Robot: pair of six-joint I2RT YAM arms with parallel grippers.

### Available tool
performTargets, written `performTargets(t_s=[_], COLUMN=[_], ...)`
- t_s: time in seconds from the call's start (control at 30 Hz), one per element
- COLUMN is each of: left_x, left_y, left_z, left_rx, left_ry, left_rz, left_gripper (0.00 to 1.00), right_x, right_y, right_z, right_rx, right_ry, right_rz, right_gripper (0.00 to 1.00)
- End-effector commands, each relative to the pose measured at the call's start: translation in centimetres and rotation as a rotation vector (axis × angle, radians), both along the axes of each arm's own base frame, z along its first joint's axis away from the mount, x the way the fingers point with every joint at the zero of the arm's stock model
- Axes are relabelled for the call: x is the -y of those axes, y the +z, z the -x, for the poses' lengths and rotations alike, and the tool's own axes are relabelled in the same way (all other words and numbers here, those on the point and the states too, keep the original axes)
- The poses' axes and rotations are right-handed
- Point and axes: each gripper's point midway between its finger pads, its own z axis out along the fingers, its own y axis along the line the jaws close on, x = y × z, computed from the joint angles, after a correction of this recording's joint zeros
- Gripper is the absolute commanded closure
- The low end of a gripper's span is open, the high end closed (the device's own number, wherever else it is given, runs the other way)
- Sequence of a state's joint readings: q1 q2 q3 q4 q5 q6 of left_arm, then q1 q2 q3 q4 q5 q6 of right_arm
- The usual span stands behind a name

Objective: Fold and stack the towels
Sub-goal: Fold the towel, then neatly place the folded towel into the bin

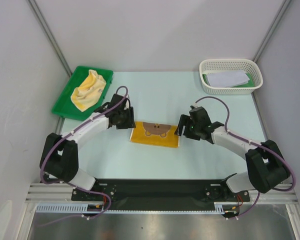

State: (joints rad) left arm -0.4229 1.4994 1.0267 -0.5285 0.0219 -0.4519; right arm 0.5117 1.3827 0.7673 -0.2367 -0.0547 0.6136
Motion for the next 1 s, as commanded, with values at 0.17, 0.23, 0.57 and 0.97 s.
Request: performTargets(t_s=[0.17,0.23,0.57,0.97], left_x=[1.1,0.9,-0.9,0.2], left_y=[-4.9,-5.7,-9.0,-8.0], left_z=[-0.2,0.1,4.1,5.3], left_rx=[-0.131,-0.142,-0.206,-0.19], left_ry=[-0.011,0.003,0.05,0.085], left_rz=[0.063,0.057,0.033,0.15], left_gripper=[0.58,0.62,0.64,0.65], right_x=[-1.6,-1.9,-2.0,-3.1], right_y=[-2.9,-3.7,-5.8,-6.4], right_z=[-2.2,-1.7,0.9,1.7], right_rx=[-0.008,-0.027,-0.07,-0.094], right_ry=[-0.012,0.005,0.05,0.089], right_rz=[-0.018,-0.015,-0.028,-0.073], right_gripper=[0.27,0.28,0.39,0.67])
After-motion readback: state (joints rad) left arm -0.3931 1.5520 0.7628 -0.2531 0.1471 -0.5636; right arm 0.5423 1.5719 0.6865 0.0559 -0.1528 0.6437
